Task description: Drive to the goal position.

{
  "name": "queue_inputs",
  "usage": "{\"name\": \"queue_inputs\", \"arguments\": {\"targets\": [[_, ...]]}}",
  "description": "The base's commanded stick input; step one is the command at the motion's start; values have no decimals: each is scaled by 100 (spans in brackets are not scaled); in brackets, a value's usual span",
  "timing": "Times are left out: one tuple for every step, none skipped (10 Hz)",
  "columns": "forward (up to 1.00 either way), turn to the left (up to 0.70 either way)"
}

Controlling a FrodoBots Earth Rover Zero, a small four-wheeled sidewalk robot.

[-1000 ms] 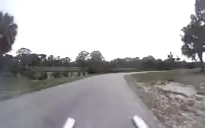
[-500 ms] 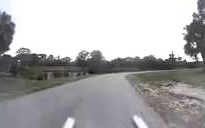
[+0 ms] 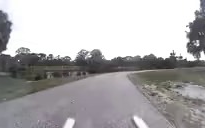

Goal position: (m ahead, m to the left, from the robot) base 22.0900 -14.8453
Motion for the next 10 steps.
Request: {"name": "queue_inputs", "arguments": {"targets": [[85,0],[85,0],[85,0],[85,0],[85,0],[85,0],[85,0],[85,0],[85,0],[85,0]]}}
